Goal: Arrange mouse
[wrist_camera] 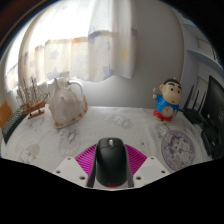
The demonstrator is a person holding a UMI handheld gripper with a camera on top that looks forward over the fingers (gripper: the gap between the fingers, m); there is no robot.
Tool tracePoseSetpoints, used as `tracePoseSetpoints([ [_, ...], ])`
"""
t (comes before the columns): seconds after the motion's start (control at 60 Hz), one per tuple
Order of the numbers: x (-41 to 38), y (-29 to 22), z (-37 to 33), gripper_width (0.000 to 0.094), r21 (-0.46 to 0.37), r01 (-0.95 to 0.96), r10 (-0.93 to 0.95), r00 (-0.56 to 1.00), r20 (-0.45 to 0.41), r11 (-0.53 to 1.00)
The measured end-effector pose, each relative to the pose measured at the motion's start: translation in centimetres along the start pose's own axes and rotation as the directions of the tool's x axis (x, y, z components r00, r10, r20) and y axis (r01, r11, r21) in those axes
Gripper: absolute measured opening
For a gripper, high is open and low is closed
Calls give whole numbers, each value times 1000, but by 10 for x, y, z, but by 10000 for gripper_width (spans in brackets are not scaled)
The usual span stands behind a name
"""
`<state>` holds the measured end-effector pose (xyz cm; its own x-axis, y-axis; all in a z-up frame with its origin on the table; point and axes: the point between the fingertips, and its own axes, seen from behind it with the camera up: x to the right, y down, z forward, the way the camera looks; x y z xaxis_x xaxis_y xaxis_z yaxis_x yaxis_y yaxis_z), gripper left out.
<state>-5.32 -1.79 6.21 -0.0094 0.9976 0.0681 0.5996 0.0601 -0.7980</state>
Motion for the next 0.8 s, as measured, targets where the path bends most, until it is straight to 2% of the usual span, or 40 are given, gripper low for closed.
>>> tracePoseSetpoints([
  [0.083, 32, -41, -21, 449, 39, -65, 66, 998, -6, 997],
  [0.183, 101, -81, -35, 448, 85, -81, 87, 994, -72, 993],
  [0.267, 169, -92, -33, 449, 107, -91, 104, 986, -127, 990],
  [0.35, 231, -75, -15, 448, 78, -104, 115, 980, -164, 992],
  [0.433, 280, -36, 12, 448, 25, -110, 112, 978, -173, 994],
  [0.567, 302, 37, 58, 451, -52, -138, 133, 987, -92, 989],
  [0.633, 306, 69, 69, 513, -110, -147, 139, 987, -74, 983],
  [0.683, 308, 63, 70, 555, -73, -122, 118, 991, -62, 990],
  [0.7, 308, 65, 70, 612, -84, -119, 113, 991, -66, 989],
  [0.75, 310, 62, 59, 877, -111, -120, 112, 990, -81, 986],
  [0.8, 310, 49, 44, 833, -101, -139, 130, 988, -86, 985],
])
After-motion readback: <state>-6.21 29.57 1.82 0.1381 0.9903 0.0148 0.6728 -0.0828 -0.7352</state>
